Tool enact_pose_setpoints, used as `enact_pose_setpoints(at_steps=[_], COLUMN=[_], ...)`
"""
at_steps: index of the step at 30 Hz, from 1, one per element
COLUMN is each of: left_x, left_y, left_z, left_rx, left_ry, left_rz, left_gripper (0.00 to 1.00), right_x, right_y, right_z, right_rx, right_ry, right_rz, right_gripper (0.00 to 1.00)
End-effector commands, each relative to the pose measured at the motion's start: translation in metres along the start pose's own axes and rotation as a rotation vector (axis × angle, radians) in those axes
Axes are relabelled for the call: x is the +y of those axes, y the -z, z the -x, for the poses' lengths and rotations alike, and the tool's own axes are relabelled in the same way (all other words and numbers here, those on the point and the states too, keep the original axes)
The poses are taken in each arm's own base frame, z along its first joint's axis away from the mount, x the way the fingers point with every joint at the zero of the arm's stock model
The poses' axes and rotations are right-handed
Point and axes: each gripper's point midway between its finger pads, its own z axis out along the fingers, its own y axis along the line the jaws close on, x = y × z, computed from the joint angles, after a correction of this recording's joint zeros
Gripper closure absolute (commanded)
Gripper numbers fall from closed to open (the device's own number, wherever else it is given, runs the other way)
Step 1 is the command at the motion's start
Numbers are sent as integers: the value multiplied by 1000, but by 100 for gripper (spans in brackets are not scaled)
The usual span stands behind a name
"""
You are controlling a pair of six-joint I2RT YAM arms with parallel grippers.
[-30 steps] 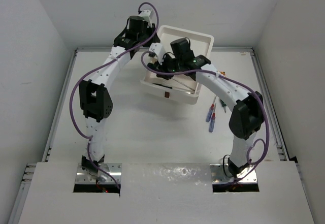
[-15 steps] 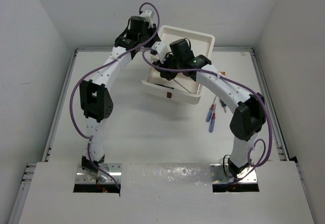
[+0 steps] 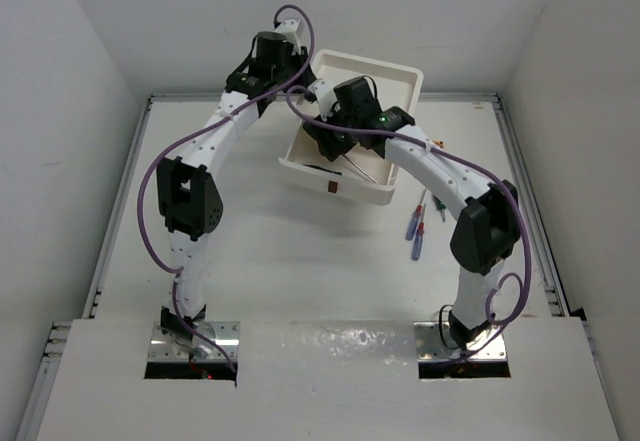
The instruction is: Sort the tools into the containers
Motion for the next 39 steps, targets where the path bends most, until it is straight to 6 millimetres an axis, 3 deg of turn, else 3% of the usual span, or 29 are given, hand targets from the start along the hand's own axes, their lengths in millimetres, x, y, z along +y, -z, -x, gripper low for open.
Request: enact_pose_setpoints(at_steps=[1,4,8,12,15,16,19,20,22,23,24,25,26,28,29,31,34,39], left_x=[9,10,8,9,9,9,8,8,7,7,7,6,6,6,6,6,7,8], left_y=[-7,-6,-7,-7,-7,-7,-8,-9,-8,-8,-8,-8,-7,-7,-7,-7,-5,-5], left_z=[-39,-38,-38,-37,-38,-36,-36,-37,-37,-37,-37,-37,-37,-36,-36,-36,-36,-38], left_rx=[112,110,110,109,111,108,109,112,111,111,111,113,113,111,111,110,112,118], left_ry=[12,11,11,13,12,11,13,14,15,17,17,19,17,14,14,12,9,4], left_rz=[37,39,33,32,33,33,32,30,30,30,29,26,24,25,25,28,31,33], left_gripper=[92,91,91,91,91,91,91,91,91,91,91,91,91,91,91,91,91,91], right_x=[2,3,0,9,14,11,-32,-48,-98,-134,-147,-150,-169,-173,-185,-189,-190,-177], right_y=[2,7,18,45,91,118,168,177,184,190,188,174,175,153,158,145,123,89], right_z=[-7,-5,5,39,79,93,105,100,56,27,3,-37,-66,-121,-139,-176,-222,-269], right_rx=[26,14,-28,-138,-279,-338,-402,-400,-331,-303,-268,-199,-177,-115,-127,-101,20,220], right_ry=[-43,-33,-30,-24,-9,-10,-86,-169,-323,-455,-521,-622,-700,-779,-823,-848,-836,-822], right_rz=[15,20,7,60,93,72,-122,-173,-273,-343,-367,-372,-405,-442,-490,-554,-591,-527], right_gripper=[44,38,40,41,40,39,40,41,44,45,46,47,47,44,44,45,46,44])
